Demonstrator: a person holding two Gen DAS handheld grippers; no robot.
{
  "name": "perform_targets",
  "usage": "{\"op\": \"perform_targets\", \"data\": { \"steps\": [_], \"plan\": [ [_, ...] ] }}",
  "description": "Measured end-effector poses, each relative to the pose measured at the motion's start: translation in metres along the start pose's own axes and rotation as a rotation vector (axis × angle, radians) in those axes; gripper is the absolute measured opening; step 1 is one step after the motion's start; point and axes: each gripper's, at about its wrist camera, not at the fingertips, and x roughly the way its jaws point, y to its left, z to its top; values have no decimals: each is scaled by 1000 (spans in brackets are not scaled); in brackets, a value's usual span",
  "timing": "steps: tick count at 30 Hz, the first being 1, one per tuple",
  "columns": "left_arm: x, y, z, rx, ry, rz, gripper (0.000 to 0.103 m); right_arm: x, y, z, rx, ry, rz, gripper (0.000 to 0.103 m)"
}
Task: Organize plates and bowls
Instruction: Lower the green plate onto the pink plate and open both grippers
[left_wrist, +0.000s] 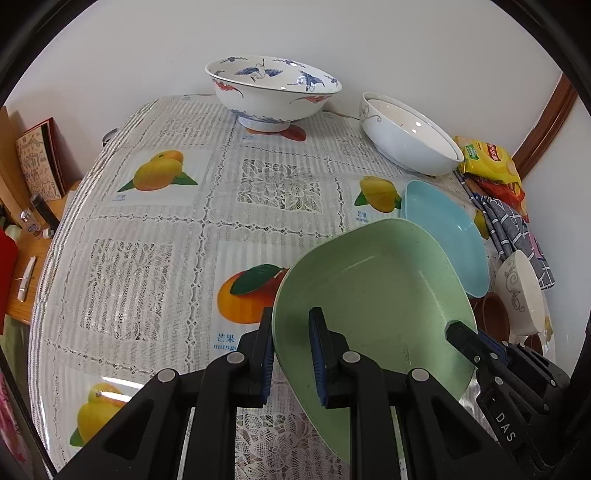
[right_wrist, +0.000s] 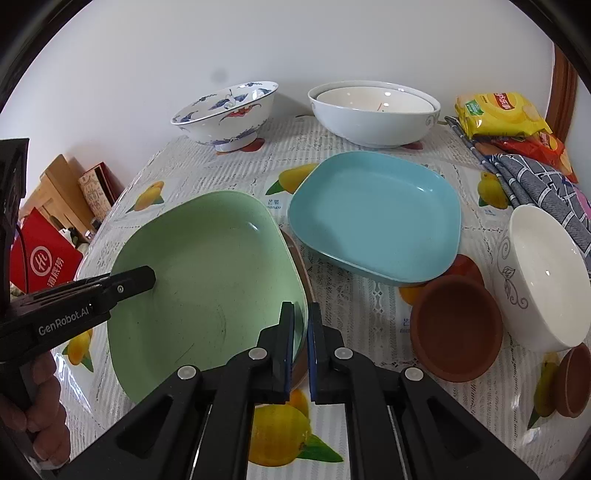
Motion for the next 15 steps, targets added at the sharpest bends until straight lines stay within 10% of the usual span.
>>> {"op": "perform_targets", "data": {
  "steps": [15],
  "plan": [
    [-33, -10, -7, 24, -42, 28, 36, -32, -10, -14, 8, -21, -10, 33]
  ]
}}
